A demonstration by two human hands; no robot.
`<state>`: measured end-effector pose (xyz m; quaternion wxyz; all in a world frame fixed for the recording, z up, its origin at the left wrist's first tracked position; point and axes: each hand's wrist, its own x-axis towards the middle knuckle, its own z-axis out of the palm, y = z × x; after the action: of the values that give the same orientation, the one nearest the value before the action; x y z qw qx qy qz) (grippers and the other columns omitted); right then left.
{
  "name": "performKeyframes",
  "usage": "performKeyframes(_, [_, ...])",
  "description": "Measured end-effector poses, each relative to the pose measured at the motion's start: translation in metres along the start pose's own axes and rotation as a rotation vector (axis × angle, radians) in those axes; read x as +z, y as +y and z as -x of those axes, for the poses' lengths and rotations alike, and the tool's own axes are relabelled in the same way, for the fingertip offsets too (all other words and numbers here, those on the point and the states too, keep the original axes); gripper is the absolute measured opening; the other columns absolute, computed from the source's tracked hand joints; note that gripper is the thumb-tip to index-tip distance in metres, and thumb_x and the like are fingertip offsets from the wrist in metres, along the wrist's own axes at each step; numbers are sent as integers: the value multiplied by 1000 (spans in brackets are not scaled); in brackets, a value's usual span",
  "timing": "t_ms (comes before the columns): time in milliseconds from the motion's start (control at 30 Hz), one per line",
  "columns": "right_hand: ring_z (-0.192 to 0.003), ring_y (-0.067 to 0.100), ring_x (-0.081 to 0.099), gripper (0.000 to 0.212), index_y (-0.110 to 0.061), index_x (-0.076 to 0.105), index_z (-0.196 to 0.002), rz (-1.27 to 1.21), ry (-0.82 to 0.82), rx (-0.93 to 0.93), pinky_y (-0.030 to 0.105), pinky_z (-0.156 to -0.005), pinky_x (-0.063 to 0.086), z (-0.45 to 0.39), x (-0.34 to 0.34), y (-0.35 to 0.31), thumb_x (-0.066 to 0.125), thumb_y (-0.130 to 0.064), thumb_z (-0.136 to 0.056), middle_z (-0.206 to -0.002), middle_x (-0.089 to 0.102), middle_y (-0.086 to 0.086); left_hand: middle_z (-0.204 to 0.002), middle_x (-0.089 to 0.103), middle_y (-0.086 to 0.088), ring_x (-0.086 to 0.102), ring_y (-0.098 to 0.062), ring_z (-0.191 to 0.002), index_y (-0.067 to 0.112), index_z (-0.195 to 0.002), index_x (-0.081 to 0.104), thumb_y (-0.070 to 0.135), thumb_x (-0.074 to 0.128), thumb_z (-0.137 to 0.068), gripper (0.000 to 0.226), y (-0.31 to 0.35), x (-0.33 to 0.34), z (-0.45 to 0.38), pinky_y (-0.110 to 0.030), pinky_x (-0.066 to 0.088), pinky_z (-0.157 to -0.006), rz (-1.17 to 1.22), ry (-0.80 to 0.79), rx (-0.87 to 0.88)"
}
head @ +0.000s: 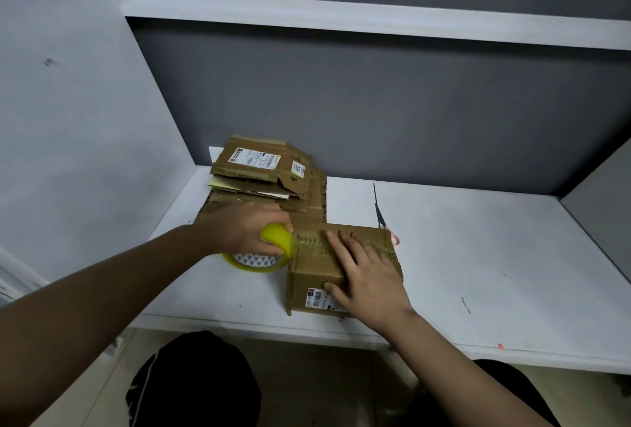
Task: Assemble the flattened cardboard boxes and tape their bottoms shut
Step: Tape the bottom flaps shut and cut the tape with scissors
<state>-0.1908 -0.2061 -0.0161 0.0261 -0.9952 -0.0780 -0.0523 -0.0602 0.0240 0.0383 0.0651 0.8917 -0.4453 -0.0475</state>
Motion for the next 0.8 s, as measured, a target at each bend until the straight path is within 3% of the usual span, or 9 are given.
performKeyframes(100, [-114, 35, 56, 80, -36, 37, -145, 51, -63, 115, 48, -91, 47, -6, -1, -15, 27, -79, -78, -130, 57, 14, -111, 57, 11, 53, -6, -97, 30, -116, 59, 69, 48, -69, 62, 2, 10, 2, -14, 39, -74, 107, 84, -6])
performKeyframes(200, [-122, 35, 54, 79, -25, 57, -133, 29, -24, 125, 53, -94, 47, -12, 1, -27, 24, -75, -82, -132, 59, 12, -111, 57, 11, 53, -5, -97, 31, -114, 59, 68, 50, -69, 60, 5, 14, 4, -14, 40, -76, 156, 122, -19])
performKeyframes(300, [-136, 28, 41, 81, -8, 52, -135, 38, 48, 80, 50, -108, 37, -15, 13, -35, 29, -68, -86, -142, 50, 10, -110, 57, 12, 54, -6, -98, 31, -114, 59, 64, 58, -70, 55, 11, 16, 4, -22, 45, -78, 213, 143, -33])
performKeyframes(433, [-145, 27, 20, 90, -9, 19, -151, 70, 36, 80, 43, -116, 14, -17, 20, -41, 26, -72, -86, -157, 22, 13, -113, 57, 9, 54, -9, -98, 32, -117, 58, 48, 73, -75, 47, 16, 24, 6, -25, 49, -78, 240, 181, -72])
performKeyframes(500, [-147, 28, 13, 89, -10, 15, -151, 117, 44, 88, 42, -116, 7, -20, 21, -41, 23, -71, -88, -158, 11, 13, -113, 58, 7, 55, -10, -98, 32, -117, 58, 47, 73, -75, 47, 17, 26, 6, -25, 49, -77, 245, 207, -78])
performKeyframes(600, [-135, 28, 43, 82, -7, 47, -139, 57, 35, 155, 45, -110, 31, -21, 22, -42, 24, -66, -87, -146, 44, 14, -114, 57, 9, 55, -11, -100, 33, -118, 56, 49, 72, -75, 49, 19, 28, 5, -22, 45, -75, 265, 207, -98])
performKeyframes(667, [-130, 28, 49, 79, -5, 53, -134, 32, 49, 125, 47, -105, 39, -19, 25, -37, 26, -63, -87, -140, 51, 15, -119, 55, 11, 55, -9, -103, 35, -122, 52, 50, 71, -76, 52, 21, 29, 8, -22, 47, -77, 289, 202, -100])
performKeyframes(800, [-128, 27, 51, 73, -5, 55, -133, 76, 146, 60, 44, -104, 40, -10, 23, -23, 29, -58, -89, -138, 53, 14, -120, 52, 17, 54, -6, -106, 41, -125, 41, 43, 75, -77, 59, 26, 36, 25, -26, 55, -78, 472, 249, -161])
